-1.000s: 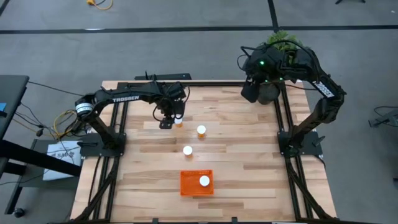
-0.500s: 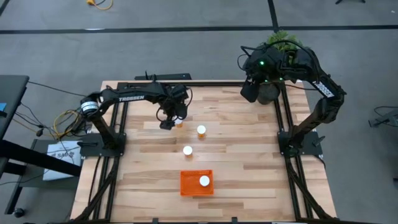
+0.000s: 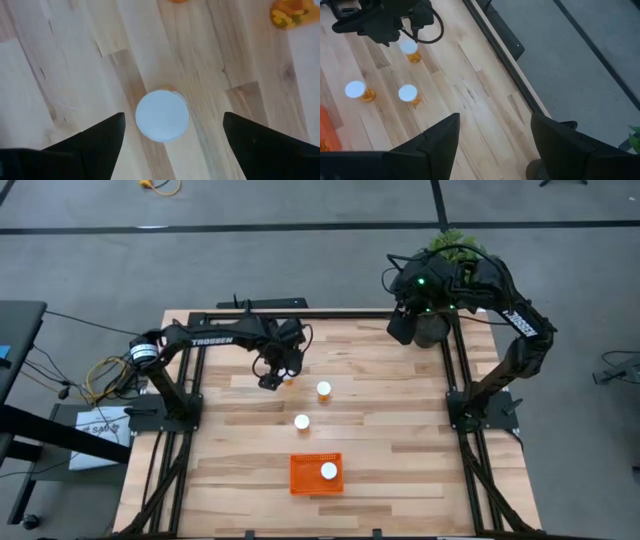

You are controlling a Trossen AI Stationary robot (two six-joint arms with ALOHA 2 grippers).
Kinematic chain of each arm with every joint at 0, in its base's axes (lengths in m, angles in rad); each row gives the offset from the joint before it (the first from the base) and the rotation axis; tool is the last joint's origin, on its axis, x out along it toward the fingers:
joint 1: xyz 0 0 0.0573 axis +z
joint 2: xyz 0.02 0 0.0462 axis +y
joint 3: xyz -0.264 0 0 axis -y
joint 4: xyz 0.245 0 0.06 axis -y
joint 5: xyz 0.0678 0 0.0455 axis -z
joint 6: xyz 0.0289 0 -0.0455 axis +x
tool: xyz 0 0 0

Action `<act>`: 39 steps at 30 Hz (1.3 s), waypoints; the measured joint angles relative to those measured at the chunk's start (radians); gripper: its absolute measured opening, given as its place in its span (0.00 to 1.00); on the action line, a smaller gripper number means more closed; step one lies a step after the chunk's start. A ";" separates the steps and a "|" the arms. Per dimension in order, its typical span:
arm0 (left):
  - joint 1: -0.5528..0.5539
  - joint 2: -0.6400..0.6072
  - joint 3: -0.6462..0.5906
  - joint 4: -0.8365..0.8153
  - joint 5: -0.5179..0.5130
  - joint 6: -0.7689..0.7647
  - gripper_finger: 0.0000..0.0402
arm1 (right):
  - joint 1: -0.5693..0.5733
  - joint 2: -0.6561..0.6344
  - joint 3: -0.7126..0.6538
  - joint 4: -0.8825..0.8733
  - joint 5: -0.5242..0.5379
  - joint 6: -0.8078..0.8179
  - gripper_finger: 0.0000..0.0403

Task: Pick and place pill bottles into a basket
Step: Put the orange pill bottle into the orange bin

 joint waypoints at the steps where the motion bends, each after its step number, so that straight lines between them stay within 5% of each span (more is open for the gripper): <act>1: 0.000 0.000 -0.009 0.005 -0.003 0.000 0.82 | 0.000 0.000 0.000 0.000 0.000 0.000 0.60; 39: -0.002 0.001 -0.089 0.126 -0.029 0.016 0.82 | 0.000 0.000 0.000 0.000 0.000 0.001 0.60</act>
